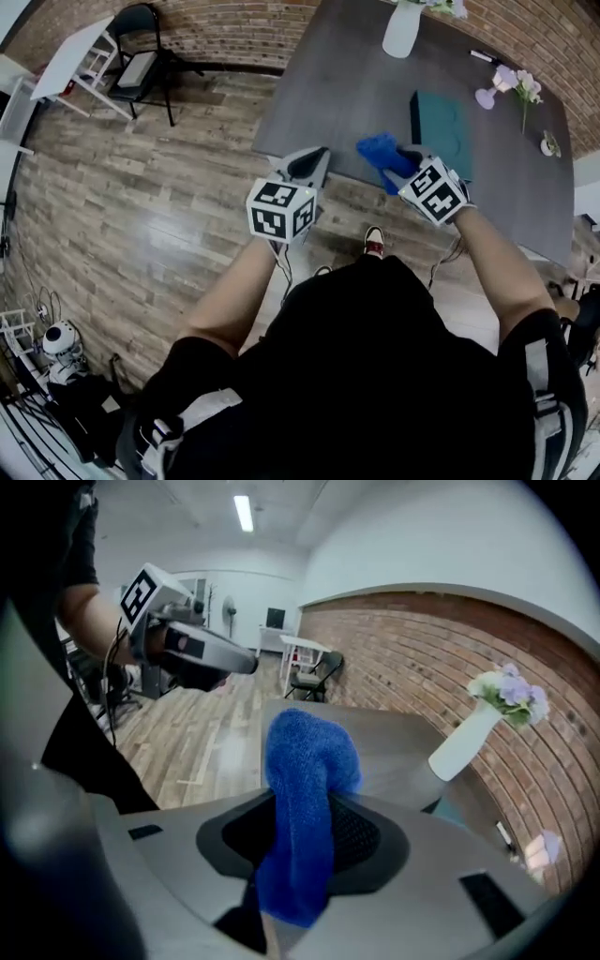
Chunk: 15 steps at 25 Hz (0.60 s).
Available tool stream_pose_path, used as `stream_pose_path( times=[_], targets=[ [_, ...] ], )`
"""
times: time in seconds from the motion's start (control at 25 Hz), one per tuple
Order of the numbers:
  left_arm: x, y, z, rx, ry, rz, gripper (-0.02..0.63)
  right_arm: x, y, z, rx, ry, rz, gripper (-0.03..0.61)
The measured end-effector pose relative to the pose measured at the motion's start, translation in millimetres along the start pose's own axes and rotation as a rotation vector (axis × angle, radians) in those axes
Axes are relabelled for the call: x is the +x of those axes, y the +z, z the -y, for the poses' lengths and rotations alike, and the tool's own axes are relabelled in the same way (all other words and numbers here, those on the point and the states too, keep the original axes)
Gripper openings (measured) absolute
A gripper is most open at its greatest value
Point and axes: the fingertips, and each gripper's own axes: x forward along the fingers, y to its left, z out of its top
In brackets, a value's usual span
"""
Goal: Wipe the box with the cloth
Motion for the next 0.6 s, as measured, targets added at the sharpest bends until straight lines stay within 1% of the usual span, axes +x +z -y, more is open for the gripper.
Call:
stream_pose_path(
  times=[0.12,0.28,0.44,0.52,0.6],
  targets=[
    [33,21,1,0.009,0.013,0.014,0.009,19,-11,8,-0.123,0.101,-0.076,0.147],
    [78,38,7,0.000,0.042,0.020,0.009,33,-35,16,-0.237,0.252,-0.158,0.147],
    [111,44,16,-0.013,0.079,0.000,0.009,38,-43,17,-0.279,0.380,-0.176,0.149],
    [120,46,20,-0.014,0.091,-0.005,0.009,42,-41,22,-0.322,0.413,-0.180,0.149],
    [123,48,18,-0.024,0.104,-0.006,0.009,50,-39,36,-0.348,0.416,-0.189,0.149]
  ],
)
